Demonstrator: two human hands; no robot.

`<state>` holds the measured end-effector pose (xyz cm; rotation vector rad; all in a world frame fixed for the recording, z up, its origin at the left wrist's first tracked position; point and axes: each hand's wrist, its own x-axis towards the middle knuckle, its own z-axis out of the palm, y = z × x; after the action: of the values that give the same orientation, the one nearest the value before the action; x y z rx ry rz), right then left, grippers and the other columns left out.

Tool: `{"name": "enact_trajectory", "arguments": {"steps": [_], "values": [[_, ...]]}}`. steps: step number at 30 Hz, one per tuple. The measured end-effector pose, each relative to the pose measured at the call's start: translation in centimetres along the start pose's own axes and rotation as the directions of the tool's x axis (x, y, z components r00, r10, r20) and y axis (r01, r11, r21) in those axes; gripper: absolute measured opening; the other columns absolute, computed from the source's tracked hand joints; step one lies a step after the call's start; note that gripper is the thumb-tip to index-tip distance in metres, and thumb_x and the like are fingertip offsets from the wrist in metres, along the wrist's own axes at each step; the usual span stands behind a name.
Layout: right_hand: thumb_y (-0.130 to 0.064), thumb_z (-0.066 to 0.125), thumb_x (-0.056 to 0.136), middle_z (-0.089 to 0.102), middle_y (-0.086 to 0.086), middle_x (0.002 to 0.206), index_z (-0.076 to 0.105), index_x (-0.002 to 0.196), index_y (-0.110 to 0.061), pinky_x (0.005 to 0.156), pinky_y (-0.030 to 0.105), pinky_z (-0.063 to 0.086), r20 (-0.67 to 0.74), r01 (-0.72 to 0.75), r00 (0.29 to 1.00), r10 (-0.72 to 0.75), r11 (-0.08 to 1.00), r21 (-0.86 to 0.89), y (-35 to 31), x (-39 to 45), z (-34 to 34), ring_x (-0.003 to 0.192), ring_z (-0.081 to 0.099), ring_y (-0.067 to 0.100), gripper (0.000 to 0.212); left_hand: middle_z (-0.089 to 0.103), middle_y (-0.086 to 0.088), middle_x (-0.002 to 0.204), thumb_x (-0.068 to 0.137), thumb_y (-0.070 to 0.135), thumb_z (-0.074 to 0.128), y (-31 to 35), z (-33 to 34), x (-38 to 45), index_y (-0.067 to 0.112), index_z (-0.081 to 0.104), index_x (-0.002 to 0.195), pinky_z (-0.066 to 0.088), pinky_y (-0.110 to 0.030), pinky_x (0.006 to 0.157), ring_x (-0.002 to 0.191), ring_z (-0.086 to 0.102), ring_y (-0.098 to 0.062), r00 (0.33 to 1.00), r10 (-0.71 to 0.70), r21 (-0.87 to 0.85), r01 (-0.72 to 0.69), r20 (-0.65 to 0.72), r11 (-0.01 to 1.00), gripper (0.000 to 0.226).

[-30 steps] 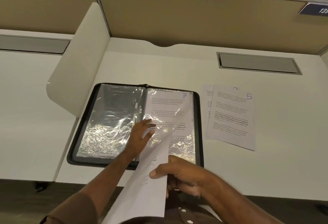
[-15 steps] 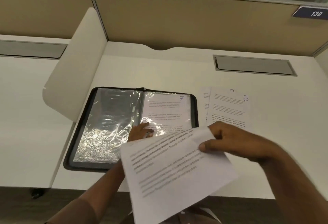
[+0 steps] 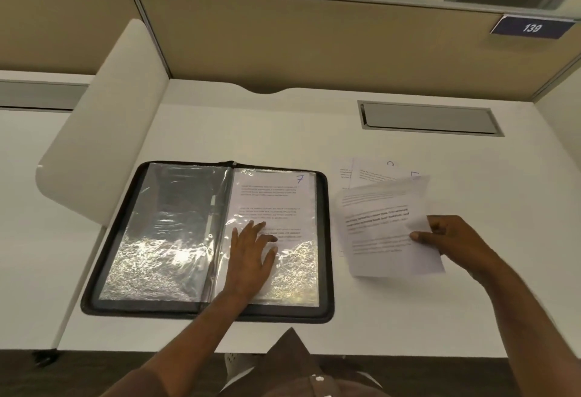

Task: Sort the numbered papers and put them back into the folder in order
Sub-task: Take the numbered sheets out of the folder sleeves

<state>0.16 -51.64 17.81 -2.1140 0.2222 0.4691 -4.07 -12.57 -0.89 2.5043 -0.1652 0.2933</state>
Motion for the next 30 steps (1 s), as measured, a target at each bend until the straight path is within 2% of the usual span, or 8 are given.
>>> {"name": "enact_trajectory", "arguments": {"steps": [5,10,13,16,20,24,26,30], "values": [[-0.007,0.07,0.091,0.079,-0.009,0.098,0.075,0.109,-0.016,0.072,0.02,0.059,-0.223,0.084,0.974,-0.025,0.962,0.261,3.5,1.9,-1.8,0.089,0.074,0.009,0.02,0.053,-0.001,0.146,0.098,0.043,0.052,2.1,1.4,0.5,0.027,0.065,0.117,0.018,-0.058,0.123,0.146,0.036,-0.023,0.999,0.024,-0.023,-0.023,0.029,0.999,0.028],[-0.003,0.069,0.09,0.073,0.017,0.112,0.069,0.12,-0.006,0.071,0.035,0.055,-0.221,-0.146,0.939,0.265,0.885,0.442,9.8,5.5,-2.3,0.091,0.069,0.032,0.029,0.052,0.001,0.147,0.091,0.059,0.053,3.8,2.8,0.8,0.028,0.065,0.121,0.02,-0.06,0.121,0.146,0.037,-0.023,0.998,-0.008,-0.006,0.008,0.059,1.0,0.045],[0.001,0.07,0.087,0.07,0.022,0.113,0.068,0.12,-0.002,0.077,0.04,0.056,-0.189,-0.267,0.904,0.383,0.853,0.449,12.5,6.9,-1.9,0.09,0.067,0.034,0.033,0.053,0.0,0.146,0.082,0.069,0.06,4.6,3.3,0.7,0.026,0.064,0.121,0.022,-0.058,0.121,0.144,0.039,-0.024,0.994,-0.061,0.04,0.058,0.085,0.998,0.058],[0.002,0.073,0.084,0.071,0.022,0.112,0.07,0.112,-0.004,0.089,0.05,0.054,-0.209,-0.317,0.881,0.425,0.856,0.408,13.8,8.0,-1.5,0.101,0.068,0.041,0.029,0.052,-0.002,0.143,0.071,0.061,0.079,4.8,3.8,0.7,0.024,0.064,0.113,0.028,-0.059,0.117,0.14,0.042,-0.026,0.991,-0.063,0.099,0.052,0.116,0.994,0.058],[0.001,0.076,0.08,0.071,0.024,0.109,0.07,0.102,-0.004,0.076,0.042,0.052,-0.274,-0.336,0.858,0.435,0.878,0.342,15.1,8.9,-1.6,0.091,0.066,0.038,0.024,0.053,-0.001,0.141,0.065,0.052,0.088,5.2,3.9,0.9,0.024,0.063,0.099,0.029,-0.057,0.116,0.138,0.042,-0.024,0.989,-0.08,0.096,0.069,0.121,0.993,0.051],[-0.024,0.081,0.082,0.067,0.017,0.121,0.067,0.116,-0.011,0.092,0.046,0.052,-0.454,-0.384,0.806,0.38,0.919,0.089,15.7,8.8,-1.7,0.108,0.063,0.038,0.039,0.056,0.001,0.137,0.07,0.041,0.089,5.4,3.6,1.1,0.023,0.063,0.093,0.031,-0.045,0.116,0.132,0.048,-0.021,0.989,-0.113,0.058,0.108,0.091,0.992,0.039],[-0.026,0.077,0.086,0.062,0.021,0.124,0.061,0.126,-0.013,0.097,0.046,0.046,-0.551,-0.373,0.774,0.311,0.928,0.001,15.3,7.7,-1.3,0.117,0.058,0.04,0.046,0.059,0.002,0.132,0.074,0.032,0.088,5.9,3.2,1.4,0.022,0.064,0.095,0.031,-0.038,0.113,0.126,0.051,-0.018,0.988,-0.143,0.011,0.143,0.057,0.99,0.034],[-0.009,0.071,0.088,0.06,0.013,0.11,0.061,0.123,-0.016,0.083,0.043,0.048,-0.69,-0.082,0.723,-0.013,0.991,-0.104,14.2,6.3,0.3,0.101,0.058,0.036,0.037,0.068,0.014,0.108,0.088,0.027,0.077,7.0,1.2,2.4,0.026,0.065,0.103,0.049,-0.026,0.096,0.103,0.062,-0.005,0.939,-0.342,-0.225,0.336,0.009,0.915,0.019]]}}
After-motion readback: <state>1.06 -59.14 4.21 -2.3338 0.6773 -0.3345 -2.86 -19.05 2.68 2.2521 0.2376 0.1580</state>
